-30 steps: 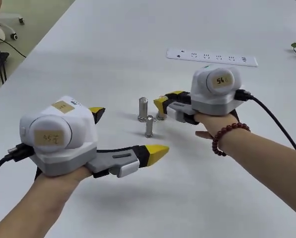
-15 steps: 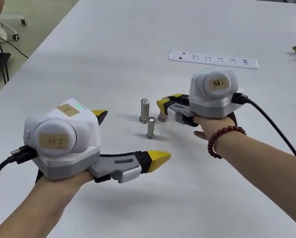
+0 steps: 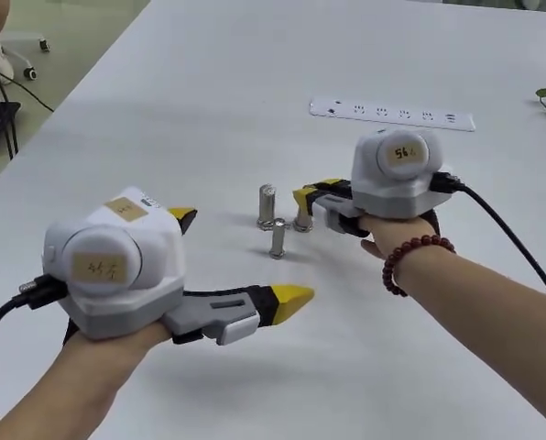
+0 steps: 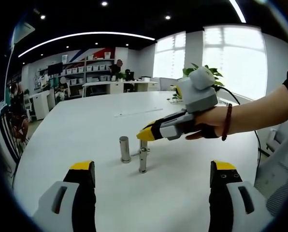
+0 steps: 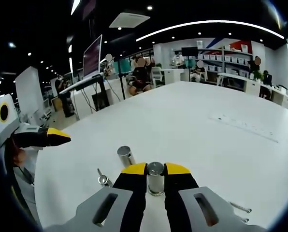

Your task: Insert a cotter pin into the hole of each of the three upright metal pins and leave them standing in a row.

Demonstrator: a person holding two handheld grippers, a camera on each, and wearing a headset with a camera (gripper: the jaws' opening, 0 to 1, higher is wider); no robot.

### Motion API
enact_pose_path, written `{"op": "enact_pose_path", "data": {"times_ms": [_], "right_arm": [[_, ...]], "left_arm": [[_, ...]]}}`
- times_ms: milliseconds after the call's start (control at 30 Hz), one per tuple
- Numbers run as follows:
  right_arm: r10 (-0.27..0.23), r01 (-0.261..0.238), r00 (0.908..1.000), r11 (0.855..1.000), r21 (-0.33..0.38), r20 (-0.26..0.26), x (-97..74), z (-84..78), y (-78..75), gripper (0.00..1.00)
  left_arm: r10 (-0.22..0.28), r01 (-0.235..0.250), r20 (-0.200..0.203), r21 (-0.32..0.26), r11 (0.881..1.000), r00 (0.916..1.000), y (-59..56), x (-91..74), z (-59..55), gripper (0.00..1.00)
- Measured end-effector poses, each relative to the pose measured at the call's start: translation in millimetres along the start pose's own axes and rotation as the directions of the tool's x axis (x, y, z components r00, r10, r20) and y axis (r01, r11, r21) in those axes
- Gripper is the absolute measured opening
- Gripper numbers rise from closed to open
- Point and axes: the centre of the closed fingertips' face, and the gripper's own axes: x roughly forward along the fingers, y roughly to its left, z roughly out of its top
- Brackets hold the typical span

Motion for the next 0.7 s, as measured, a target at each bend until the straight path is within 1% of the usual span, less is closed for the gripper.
{"op": "enact_pose_path", "data": {"times_ms": [100, 267, 367, 433, 467, 500, 633, 700], "right_arm": [[-0.003, 0.003, 1.0, 1.0, -0.006, -0.005, -4.3, -1.7, -3.4, 0.07], [-0.02, 0.02, 0.9997, 1.0, -0.016, -0.013, -15.8, -5.4, -2.0, 0.07], [-0.029, 0.029, 0.9995, 1.0, 0.0, -0.015, -21.7, -8.4, -4.0, 0.07], [-0.034, 0.034, 0.9993, 0.999, 0.004, -0.014, -27.4, -9.3, -1.6, 0.07], [-0.038, 0.038, 0.9992, 0.999, 0.006, -0.013, -27.2, -8.3, -6.1, 0.07], [-0.04, 0.04, 0.9991, 0.999, 0.004, -0.013, -28.2, -8.2, -7.1, 0.07], [-0.064, 0.064, 0.9975, 0.998, -0.012, -0.03, -39.1, -13.2, -3.1, 0.07], [-0.074, 0.074, 0.9969, 0.997, -0.002, -0.025, -45.0, -15.1, -1.0, 0.07]], "left_arm": [[-0.003, 0.003, 0.0, 0.006, 1.0, 1.0, -1.7, -0.8, 0.7, 0.99], [-0.004, 0.004, -0.001, 0.019, 1.0, 1.0, -4.2, -3.0, 1.3, 0.99], [-0.004, 0.004, -0.001, 0.018, 1.0, 1.0, -4.4, -3.5, 0.3, 0.99], [-0.003, 0.003, -0.006, 0.022, 1.0, 1.0, -5.6, -4.3, -0.6, 0.99], [-0.004, 0.004, -0.005, 0.023, 1.0, 1.0, -6.2, -4.7, -0.4, 0.99], [-0.006, 0.006, -0.004, 0.025, 1.0, 1.0, -6.5, -5.2, 0.0, 0.99], [-0.008, 0.008, -0.001, 0.029, 1.0, 1.0, -10.0, -7.5, 1.4, 0.99], [-0.007, 0.007, 0.001, 0.032, 0.999, 1.0, -11.6, -9.2, 1.7, 0.99]]}}
